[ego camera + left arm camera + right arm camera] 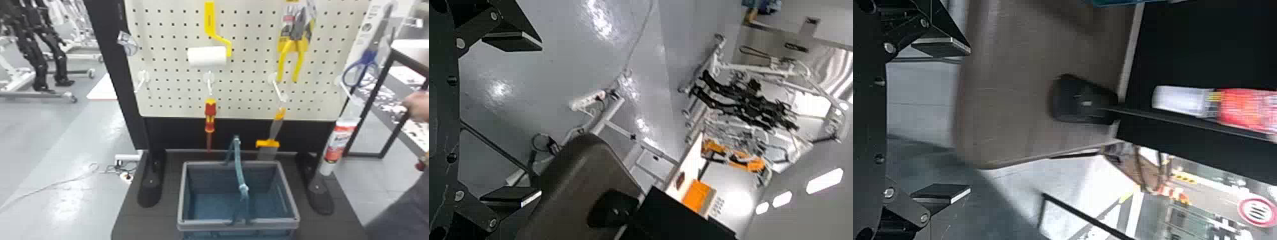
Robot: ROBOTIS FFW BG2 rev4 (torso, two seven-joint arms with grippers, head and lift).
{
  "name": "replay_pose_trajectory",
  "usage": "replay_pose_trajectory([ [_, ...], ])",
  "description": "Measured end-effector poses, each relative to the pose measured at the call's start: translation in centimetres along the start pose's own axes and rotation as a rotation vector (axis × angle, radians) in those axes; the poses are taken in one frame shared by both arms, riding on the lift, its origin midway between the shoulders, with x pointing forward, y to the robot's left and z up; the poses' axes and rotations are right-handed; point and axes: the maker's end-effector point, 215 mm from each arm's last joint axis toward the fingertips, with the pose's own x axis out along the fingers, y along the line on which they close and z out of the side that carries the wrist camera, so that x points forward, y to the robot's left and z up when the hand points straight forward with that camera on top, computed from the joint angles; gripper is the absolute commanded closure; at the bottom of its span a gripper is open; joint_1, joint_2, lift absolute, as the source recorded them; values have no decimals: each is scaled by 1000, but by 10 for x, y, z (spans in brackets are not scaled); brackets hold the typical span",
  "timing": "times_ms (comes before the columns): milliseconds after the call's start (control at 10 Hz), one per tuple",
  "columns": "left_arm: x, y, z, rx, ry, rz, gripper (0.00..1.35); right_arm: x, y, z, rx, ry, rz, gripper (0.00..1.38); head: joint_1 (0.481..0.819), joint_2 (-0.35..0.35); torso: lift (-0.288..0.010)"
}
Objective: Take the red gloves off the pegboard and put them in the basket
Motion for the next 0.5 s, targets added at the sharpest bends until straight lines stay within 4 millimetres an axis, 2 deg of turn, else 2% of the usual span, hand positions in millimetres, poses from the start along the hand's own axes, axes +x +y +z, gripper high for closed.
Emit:
replay_pose_trajectory([
  [200, -17, 31, -29, -52, 44, 102, 262, -7, -12, -48, -36, 101, -7, 302, 549, 0, -100],
  [400, -25, 53, -41, -52, 36, 125, 263, -14, -34, -89, -80, 196, -19, 300, 549, 0, -100],
  [500, -36, 72, -53, -62, 47, 174, 262, -15, -41, -111, -95, 251, -4, 300, 549, 0, -100],
])
